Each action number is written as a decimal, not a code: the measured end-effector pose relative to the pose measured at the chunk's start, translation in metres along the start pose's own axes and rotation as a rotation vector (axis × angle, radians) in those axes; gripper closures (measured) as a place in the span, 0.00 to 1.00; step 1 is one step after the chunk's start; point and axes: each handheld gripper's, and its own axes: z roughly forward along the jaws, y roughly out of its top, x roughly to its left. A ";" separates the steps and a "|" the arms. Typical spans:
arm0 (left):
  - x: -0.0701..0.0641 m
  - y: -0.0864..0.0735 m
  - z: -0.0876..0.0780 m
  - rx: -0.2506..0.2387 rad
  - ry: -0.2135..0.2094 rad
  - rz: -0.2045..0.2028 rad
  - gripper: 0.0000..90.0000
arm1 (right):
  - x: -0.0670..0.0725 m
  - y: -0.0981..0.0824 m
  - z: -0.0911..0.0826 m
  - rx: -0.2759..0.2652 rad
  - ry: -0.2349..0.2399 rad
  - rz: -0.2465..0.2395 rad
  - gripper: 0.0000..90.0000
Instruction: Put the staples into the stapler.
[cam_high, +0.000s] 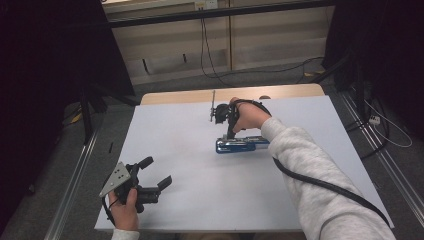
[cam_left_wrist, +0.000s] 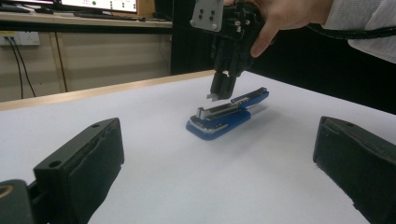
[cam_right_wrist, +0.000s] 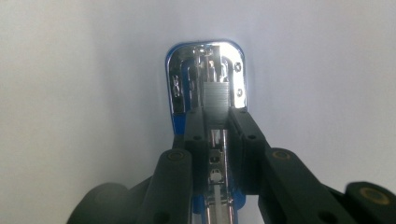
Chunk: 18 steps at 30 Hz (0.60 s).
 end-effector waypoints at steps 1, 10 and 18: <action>0.000 0.000 0.000 -0.002 -0.001 -0.001 0.02 | 0.000 0.000 0.000 -0.002 0.001 -0.002 0.88; 0.000 0.000 0.000 -0.003 0.000 -0.001 0.02 | 0.001 0.002 0.006 -0.002 0.010 -0.009 0.88; 0.000 0.000 0.000 0.003 0.003 -0.001 0.02 | 0.000 0.001 0.008 -0.009 0.020 -0.006 0.88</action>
